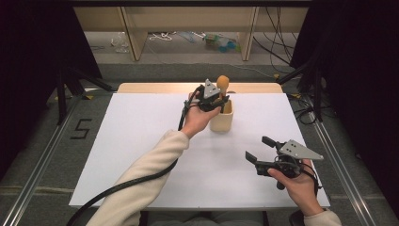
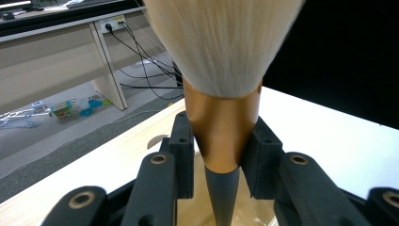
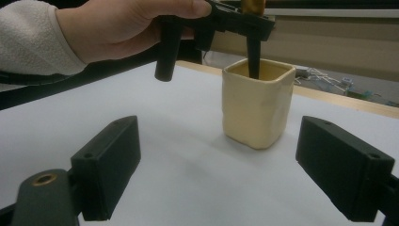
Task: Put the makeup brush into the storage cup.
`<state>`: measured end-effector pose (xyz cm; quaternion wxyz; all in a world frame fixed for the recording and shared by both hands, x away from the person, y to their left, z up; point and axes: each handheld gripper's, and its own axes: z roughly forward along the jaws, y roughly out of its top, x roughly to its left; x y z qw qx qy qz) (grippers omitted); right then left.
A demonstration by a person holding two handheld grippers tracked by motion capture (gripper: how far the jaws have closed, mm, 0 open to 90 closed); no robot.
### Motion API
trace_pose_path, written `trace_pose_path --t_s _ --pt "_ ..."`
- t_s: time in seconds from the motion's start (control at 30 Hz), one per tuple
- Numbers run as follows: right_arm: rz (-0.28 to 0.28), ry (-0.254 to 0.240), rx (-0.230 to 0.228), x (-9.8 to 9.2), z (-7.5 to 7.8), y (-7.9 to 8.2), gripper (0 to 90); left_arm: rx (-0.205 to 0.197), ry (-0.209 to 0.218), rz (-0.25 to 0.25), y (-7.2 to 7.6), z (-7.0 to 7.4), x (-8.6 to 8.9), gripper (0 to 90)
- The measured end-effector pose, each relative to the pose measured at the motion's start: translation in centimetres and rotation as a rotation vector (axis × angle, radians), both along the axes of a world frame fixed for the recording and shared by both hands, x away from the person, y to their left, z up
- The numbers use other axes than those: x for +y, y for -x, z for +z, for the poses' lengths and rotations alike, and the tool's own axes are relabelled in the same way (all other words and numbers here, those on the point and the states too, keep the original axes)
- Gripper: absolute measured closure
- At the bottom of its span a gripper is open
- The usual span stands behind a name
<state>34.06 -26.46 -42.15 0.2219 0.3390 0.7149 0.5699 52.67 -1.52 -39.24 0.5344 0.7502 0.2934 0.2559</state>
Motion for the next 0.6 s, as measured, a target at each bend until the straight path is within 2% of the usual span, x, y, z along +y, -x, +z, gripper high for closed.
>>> trace_pose_path --t_s 0.07,0.6 --pt "0.001 -0.008 -0.013 0.04 -0.06 -0.07 15.4 0.003 -0.003 -0.001 -0.01 -0.08 0.02 68.7" --pt "0.003 -0.009 -0.009 0.07 -0.09 -0.06 15.4 0.017 -0.013 0.0 -0.15 -0.44 0.04 68.6"
